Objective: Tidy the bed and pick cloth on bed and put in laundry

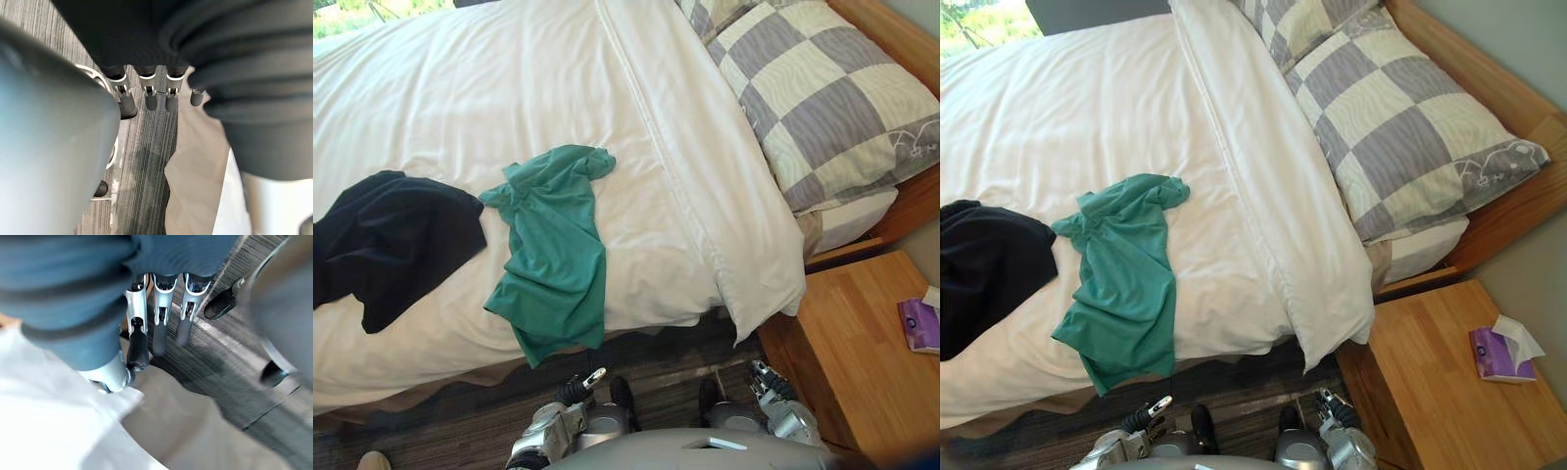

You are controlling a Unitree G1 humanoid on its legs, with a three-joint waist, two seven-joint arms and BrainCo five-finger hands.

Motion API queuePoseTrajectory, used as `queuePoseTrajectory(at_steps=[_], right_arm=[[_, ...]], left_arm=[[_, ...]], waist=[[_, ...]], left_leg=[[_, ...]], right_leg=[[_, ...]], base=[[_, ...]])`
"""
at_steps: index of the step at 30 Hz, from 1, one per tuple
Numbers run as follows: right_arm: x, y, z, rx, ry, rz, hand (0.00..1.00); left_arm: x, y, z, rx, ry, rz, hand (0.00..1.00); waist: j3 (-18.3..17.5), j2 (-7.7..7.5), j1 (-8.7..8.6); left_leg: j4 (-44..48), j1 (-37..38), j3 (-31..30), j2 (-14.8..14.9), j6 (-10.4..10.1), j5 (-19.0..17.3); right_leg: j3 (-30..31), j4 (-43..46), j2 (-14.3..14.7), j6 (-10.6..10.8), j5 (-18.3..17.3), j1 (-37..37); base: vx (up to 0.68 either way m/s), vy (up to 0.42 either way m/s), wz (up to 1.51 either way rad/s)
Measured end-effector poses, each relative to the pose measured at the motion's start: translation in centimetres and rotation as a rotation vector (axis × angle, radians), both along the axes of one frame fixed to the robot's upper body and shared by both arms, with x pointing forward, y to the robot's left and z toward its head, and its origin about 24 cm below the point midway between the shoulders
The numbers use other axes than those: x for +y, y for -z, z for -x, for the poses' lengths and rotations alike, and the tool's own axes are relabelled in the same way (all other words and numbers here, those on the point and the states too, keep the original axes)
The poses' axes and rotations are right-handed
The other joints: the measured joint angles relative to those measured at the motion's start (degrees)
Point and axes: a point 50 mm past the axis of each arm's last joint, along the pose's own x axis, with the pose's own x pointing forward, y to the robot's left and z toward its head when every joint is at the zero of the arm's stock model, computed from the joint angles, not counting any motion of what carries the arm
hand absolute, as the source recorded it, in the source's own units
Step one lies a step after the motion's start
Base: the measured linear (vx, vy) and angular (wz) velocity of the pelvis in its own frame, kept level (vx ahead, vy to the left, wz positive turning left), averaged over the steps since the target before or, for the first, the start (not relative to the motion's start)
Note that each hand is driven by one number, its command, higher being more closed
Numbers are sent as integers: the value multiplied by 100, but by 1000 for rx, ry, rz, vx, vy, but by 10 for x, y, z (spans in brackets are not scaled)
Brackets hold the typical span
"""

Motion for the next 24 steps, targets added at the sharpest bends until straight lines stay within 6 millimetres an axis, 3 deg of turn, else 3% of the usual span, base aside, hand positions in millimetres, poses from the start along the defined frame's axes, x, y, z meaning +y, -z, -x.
queuePoseTrajectory(at_steps=[7, 8, 14, 19, 21, 23, 24], right_arm=[[9, 2, 3, 2, -104, -5, 0], [16, 4, 6, 29, -170, -15, 0], [15, 4, 7, 31, -163, -14, 0], [9, 4, 12, 30, -151, -6, 0], [9, 3, 12, 23, -162, 5, 0], [4, 1, 9, 0, -166, 34, 0], [2, -1, 6, -16, -168, 47, 0]], left_arm=[[2, 1, 3, 29, 27, -24, 0], [5, 3, 6, 75, 75, -65, 0], [5, 3, 6, 75, 72, -66, 0], [9, 3, 9, 67, -31, -75, 0], [13, 2, 9, 49, -135, -60, 0], [25, -4, -3, -16, -283, -46, 0], [23, -5, -10, -42, -313, -30, 0]], waist=[[-106, -107, -15], [-220, -182, -191], [-219, -181, -209], [-215, -188, -234], [-179, -235, -264], [-74, -523, -319], [-41, -502, -326]], left_leg=[[0, 114, -14, -97, -2, -55], [-2, 278, -138, -88, -86, -179], [0, 285, -114, -75, -98, -196], [44, 332, -97, -13, -118, -218], [396, 216, -107, 63, -232, -297], [1879, -393, -117, 171, -311, -620], [2423, -549, -121, 370, -138, -884]], right_leg=[[-36, -67, -97, 7, 3, 183], [-250, -195, -90, 36, -142, 472], [-226, -197, -78, 22, -151, 468], [-237, -200, -65, -22, -184, 566], [-257, 352, -116, -56, -480, 355], [-473, 1436, -553, -133, -950, -71], [-552, 1614, -609, -148, -1023, -110]], base=[[90, 28, 2], [0, 0, 0], [0, 0, -1], [0, 0, 1], [1, -36, 12], [-74, -88, 33], [-107, -69, 19]])
